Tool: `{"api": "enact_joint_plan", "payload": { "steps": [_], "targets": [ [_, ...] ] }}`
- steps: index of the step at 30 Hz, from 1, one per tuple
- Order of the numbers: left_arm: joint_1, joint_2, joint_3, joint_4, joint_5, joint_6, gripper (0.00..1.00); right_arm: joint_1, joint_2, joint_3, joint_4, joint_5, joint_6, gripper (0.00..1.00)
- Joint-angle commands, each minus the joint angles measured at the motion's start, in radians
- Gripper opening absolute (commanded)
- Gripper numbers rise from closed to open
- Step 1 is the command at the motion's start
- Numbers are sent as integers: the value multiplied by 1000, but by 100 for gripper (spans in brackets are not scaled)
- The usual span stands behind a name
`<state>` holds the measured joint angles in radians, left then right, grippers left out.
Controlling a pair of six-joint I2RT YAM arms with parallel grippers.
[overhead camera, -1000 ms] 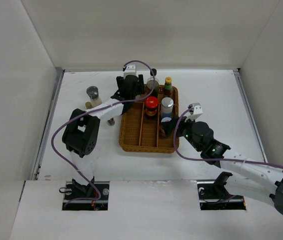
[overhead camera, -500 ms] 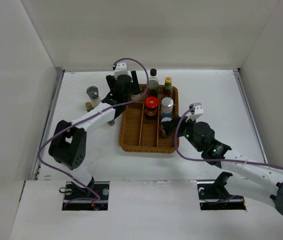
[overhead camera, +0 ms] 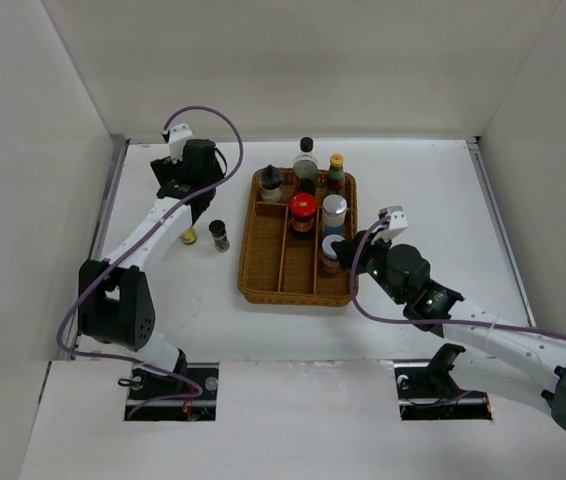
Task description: Organize the condiment bottles
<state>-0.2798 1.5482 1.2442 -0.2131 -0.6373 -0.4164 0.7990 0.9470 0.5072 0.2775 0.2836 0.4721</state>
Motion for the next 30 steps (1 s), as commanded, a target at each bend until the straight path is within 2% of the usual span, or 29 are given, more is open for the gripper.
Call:
{"api": "enact_joint_plan", "payload": {
  "steps": [1, 5, 8, 18, 27, 30],
  "targets": [
    [32, 32, 60, -95, -10, 2, 91, 7, -14, -7, 60, 11, 5, 42],
    [67, 76, 99, -98, 54, 22, 93, 13, -28, -10, 60, 9, 3, 56],
    [96, 118, 124, -91, 97, 31, 93, 19, -37, -13, 60, 8, 0, 62],
    [126, 216, 187, -80, 136, 41, 91, 27, -20, -6, 63, 3, -4, 69],
    [130, 253, 204, -68, 140, 41, 74, 27, -16, -7, 65, 5, -4, 71],
    [138, 251, 196, -65, 140, 39, 62, 27, -17, -9, 65, 5, -3, 74]
  ]
}}
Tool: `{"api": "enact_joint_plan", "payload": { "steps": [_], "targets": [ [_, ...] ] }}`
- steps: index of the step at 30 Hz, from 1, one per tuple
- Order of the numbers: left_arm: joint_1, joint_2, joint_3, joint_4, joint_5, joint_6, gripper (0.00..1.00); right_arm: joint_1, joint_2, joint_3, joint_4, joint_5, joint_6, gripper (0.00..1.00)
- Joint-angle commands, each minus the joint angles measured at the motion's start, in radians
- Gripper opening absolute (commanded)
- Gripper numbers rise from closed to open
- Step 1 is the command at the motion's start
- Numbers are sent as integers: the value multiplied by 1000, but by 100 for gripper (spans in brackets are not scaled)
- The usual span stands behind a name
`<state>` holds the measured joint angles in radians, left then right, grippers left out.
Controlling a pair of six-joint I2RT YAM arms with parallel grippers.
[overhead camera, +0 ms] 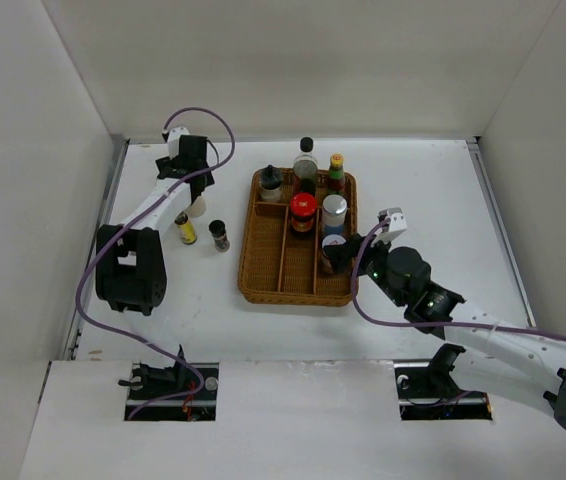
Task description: Organize the condiment bottles
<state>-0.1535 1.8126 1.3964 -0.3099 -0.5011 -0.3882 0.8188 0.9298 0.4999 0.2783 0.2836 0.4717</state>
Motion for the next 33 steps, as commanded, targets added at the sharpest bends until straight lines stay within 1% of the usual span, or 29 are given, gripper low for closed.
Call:
{"api": "enact_joint_plan", "payload": {
  "steps": [1, 4, 6, 11, 17, 20, 25, 33],
  "targets": [
    [15, -15, 41, 37, 4, 8, 57, 7, -3, -3, 64, 5, -1, 76],
    [18, -30, 39, 60, -2, 6, 50, 7, -2, -4, 67, 5, -1, 80],
    [18, -55, 41, 83, -14, 8, 47, 7, 3, -4, 68, 5, -1, 81],
    [13, -117, 65, 143, -45, 32, 46, 7, 7, -3, 68, 5, -1, 81],
    [1, -159, 185, 131, -56, 80, 46, 7, 6, -7, 74, 5, 1, 84],
    [-45, -196, 201, 109, -51, 77, 46, 3, 12, -9, 76, 2, 4, 84],
    [-154, -266, 156, 103, -51, 61, 46, 1, 15, -11, 79, 8, 5, 85],
    [-358, -389, 7, 127, -94, 57, 46, -2, -12, -17, 70, 11, 4, 86]
  ]
}}
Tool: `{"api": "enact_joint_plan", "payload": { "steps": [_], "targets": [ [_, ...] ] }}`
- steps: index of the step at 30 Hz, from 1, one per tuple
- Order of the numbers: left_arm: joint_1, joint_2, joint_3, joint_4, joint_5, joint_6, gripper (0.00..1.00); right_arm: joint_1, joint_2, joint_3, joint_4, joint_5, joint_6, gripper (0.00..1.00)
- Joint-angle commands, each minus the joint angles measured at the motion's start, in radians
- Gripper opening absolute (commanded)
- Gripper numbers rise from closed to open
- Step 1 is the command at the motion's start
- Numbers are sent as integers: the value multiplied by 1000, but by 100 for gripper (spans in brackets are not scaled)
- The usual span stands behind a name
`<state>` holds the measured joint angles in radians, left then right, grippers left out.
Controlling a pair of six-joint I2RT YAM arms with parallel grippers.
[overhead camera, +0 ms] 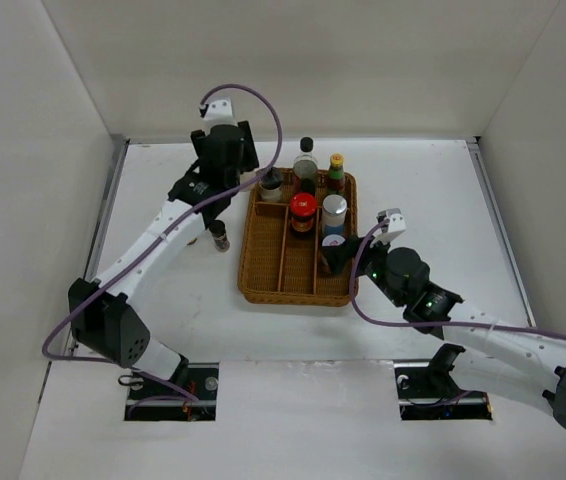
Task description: Organize the condiment bottles
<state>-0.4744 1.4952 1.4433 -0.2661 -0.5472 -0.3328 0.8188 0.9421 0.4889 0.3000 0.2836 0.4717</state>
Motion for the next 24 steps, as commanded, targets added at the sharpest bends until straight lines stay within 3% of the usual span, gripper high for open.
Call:
{"api": "enact_joint_plan", "payload": {
  "steps": [1, 12, 24],
  "targets": [
    [-57, -82, -61, 88, -57, 0, 46, -1, -29, -7, 50, 12, 4, 86],
    [-174, -75, -265, 195, -68, -77, 47, -16, -26, -10, 51, 14, 8, 86],
    [-214, 105, -248, 268, -76, -63, 48, -17, -26, -13, 51, 15, 8, 86]
  ]
}}
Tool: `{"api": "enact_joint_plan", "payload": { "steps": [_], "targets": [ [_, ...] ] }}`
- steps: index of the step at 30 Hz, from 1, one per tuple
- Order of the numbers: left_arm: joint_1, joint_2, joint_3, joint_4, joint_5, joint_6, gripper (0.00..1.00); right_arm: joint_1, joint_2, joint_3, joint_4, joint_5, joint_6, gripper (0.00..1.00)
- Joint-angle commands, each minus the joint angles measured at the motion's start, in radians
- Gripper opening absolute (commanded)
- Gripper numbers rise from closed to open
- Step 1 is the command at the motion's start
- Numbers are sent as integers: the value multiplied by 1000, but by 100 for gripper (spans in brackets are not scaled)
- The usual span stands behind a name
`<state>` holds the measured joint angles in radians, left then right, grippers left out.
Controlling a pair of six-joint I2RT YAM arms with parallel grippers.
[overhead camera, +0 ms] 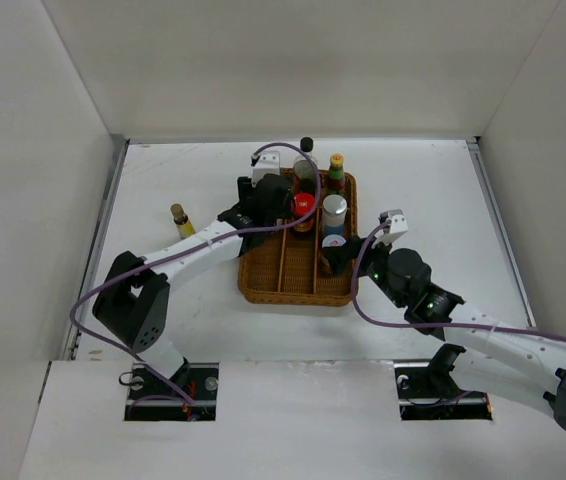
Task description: Organize the condiment bottles
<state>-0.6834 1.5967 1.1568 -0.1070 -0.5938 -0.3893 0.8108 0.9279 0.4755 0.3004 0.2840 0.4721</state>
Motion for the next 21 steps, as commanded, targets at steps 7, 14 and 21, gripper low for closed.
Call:
{"api": "enact_joint_plan", "payload": {
  "steps": [7, 14, 21],
  "targets": [
    [-28, 45, -3, 167, -70, -5, 52, -9, -3, 2, 57, 17, 7, 87],
    [-40, 2, -35, 174, -84, 3, 80, -11, -12, -1, 57, 23, 10, 95],
    [-17, -180, -115, 170, -113, -14, 88, -9, -21, -3, 57, 32, 7, 97]
  ]
}}
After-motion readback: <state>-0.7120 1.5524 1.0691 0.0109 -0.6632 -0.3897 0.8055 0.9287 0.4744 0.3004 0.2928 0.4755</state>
